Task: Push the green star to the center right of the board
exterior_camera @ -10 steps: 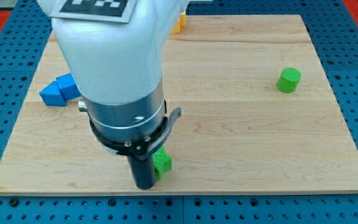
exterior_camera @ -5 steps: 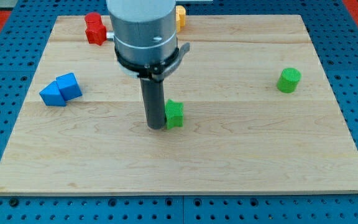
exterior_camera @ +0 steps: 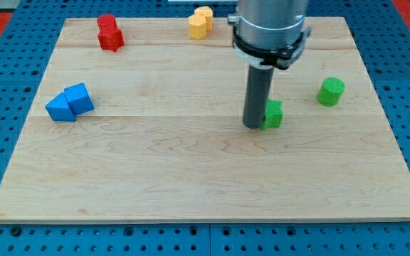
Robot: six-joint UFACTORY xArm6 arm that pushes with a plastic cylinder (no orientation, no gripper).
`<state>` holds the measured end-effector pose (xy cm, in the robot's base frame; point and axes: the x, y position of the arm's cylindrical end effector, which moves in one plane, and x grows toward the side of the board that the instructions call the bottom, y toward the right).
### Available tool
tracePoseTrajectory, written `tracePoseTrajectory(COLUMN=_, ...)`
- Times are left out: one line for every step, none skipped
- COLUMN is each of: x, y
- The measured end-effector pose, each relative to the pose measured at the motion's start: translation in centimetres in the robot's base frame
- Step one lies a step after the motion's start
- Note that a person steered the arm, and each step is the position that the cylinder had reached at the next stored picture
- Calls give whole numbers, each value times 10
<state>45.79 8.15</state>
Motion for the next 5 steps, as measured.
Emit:
tracePoseTrajectory(x=-1, y=22)
tracePoseTrajectory(x=-11, y=35)
tracePoseTrajectory(x=-23, y=48)
tracePoseTrajectory(x=-28, y=62)
tracePoseTrajectory(x=-29, y=77)
